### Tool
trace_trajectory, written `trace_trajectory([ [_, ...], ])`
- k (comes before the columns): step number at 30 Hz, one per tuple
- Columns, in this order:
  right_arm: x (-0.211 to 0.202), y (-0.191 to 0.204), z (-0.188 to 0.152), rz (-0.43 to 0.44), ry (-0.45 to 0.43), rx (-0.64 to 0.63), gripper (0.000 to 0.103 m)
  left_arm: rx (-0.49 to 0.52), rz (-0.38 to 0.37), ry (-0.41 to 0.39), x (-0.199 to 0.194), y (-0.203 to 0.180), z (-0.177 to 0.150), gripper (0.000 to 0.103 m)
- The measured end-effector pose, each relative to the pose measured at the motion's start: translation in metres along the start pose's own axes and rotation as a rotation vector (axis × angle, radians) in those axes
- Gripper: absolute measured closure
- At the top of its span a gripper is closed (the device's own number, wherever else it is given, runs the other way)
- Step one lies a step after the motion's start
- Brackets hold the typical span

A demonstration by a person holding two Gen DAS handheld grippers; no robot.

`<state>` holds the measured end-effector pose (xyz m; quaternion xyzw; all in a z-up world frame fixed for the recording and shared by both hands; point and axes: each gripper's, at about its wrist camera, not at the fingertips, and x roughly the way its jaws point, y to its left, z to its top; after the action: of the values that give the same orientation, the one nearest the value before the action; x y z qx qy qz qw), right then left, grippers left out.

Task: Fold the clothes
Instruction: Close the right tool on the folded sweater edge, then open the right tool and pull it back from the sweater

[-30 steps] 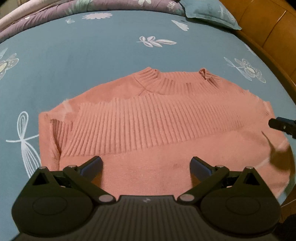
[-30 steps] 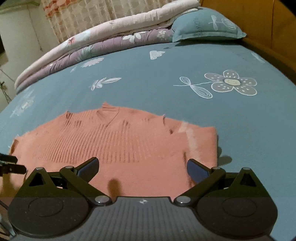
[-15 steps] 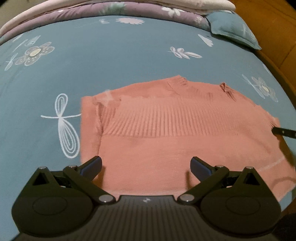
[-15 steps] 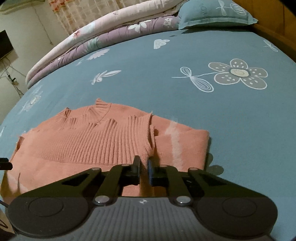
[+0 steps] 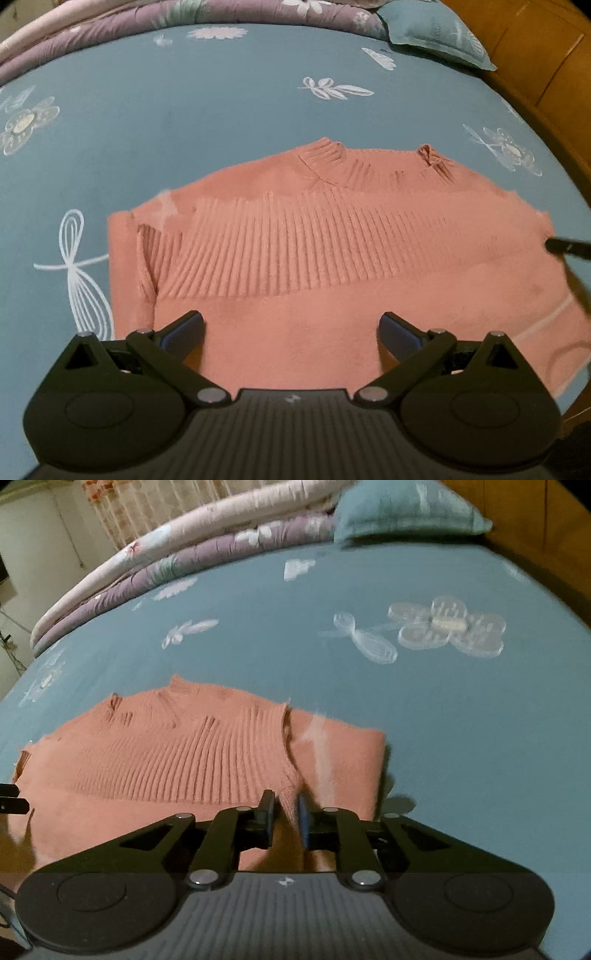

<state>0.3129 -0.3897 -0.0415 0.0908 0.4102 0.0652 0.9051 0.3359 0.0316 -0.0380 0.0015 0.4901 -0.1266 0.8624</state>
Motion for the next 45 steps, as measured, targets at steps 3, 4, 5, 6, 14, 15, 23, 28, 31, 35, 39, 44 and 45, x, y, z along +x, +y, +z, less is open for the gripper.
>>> trace_trajectory([
  [3,-0.007,0.015,0.007,-0.011,-0.023,-0.051,0.076,0.01,-0.047,-0.025,-0.001,-0.002,0.005,0.002],
  [4,-0.005,0.021,0.008,0.005,-0.021,-0.064,0.071,0.013,-0.059,-0.026,0.0,-0.002,0.006,0.002],
  [5,-0.002,0.027,0.01,0.022,-0.019,-0.078,0.065,0.027,-0.06,-0.021,0.004,-0.004,0.008,0.002],
  [6,0.0,0.034,0.011,0.038,-0.017,-0.092,0.063,0.051,-0.049,-0.009,0.008,-0.008,0.009,0.002],
  [14,0.028,0.047,0.001,0.06,0.054,-0.056,0.052,0.103,0.055,-0.02,0.019,-0.01,0.027,0.003],
  [15,0.028,0.047,0.001,0.057,0.058,-0.054,0.052,0.111,0.069,-0.03,0.017,-0.012,0.03,0.003],
  [23,0.029,0.06,-0.004,0.051,0.041,-0.059,0.029,0.159,-0.082,-0.003,0.02,-0.046,0.044,0.002],
  [28,0.036,0.07,-0.002,0.062,0.045,-0.086,0.017,0.204,-0.077,0.053,0.045,-0.066,0.044,0.002],
  [31,0.038,0.068,-0.002,0.078,0.046,-0.083,0.014,0.188,-0.066,0.045,0.048,-0.067,0.047,0.002],
  [35,0.039,0.066,-0.002,0.102,0.048,-0.076,0.008,0.145,-0.075,0.04,0.042,-0.07,0.056,0.002],
  [39,0.04,0.068,-0.003,0.12,0.046,-0.084,0.001,0.143,-0.155,0.034,0.036,-0.081,0.059,0.002],
  [44,0.041,0.073,-0.006,0.11,0.039,-0.111,0.0,0.125,-0.175,0.069,0.054,-0.088,0.059,0.002],
  [45,0.041,0.073,-0.007,0.109,0.037,-0.115,0.0,0.12,-0.175,0.067,0.059,-0.087,0.059,0.002],
])
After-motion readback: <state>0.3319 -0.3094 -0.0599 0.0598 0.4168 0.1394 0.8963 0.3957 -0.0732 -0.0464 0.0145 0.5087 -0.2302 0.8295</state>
